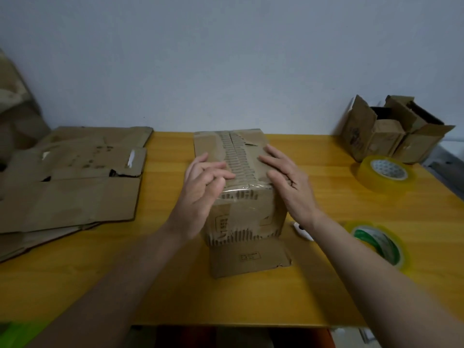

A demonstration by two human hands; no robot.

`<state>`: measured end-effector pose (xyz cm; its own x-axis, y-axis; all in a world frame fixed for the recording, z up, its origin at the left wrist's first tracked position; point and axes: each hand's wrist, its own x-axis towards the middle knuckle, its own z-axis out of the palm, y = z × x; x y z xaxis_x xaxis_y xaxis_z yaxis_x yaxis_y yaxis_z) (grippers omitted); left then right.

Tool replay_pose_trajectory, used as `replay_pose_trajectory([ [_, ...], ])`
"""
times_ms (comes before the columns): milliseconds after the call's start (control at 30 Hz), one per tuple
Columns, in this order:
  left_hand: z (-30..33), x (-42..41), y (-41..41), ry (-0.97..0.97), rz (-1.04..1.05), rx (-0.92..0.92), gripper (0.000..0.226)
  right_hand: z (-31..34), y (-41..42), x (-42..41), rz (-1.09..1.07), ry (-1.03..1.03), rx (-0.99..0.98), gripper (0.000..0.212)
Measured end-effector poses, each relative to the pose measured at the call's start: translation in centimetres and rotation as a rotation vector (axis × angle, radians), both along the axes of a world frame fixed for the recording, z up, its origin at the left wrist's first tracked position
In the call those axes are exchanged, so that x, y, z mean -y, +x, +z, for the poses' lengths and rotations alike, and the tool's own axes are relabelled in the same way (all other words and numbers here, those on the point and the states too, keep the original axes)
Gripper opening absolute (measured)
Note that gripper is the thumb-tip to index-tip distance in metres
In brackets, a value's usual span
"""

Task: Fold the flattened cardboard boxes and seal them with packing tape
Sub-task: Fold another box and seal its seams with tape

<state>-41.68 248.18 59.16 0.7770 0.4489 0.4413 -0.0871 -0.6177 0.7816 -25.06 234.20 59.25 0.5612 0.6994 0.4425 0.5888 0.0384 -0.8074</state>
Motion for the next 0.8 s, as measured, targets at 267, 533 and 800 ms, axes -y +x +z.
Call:
replay_pose_trajectory([
  [267,-1.2,-0.8,-0.1,0.203,0.027,0.043,0.048,0.8,1.5,1.1,0.039,-0.183,0.267,0.071],
  [533,-2.1,-0.5,-0.7,0.299,0.037,0.054,0.077,5.2,-3.3,0.1,-0.11,-0.645,0.668,0.112],
  [800,-2.6,-1.2,-2.9,0.373,0.009,0.013,0.078,4.6,-4.9,-1.6,-0.162,-0.721,0.816,0.105],
])
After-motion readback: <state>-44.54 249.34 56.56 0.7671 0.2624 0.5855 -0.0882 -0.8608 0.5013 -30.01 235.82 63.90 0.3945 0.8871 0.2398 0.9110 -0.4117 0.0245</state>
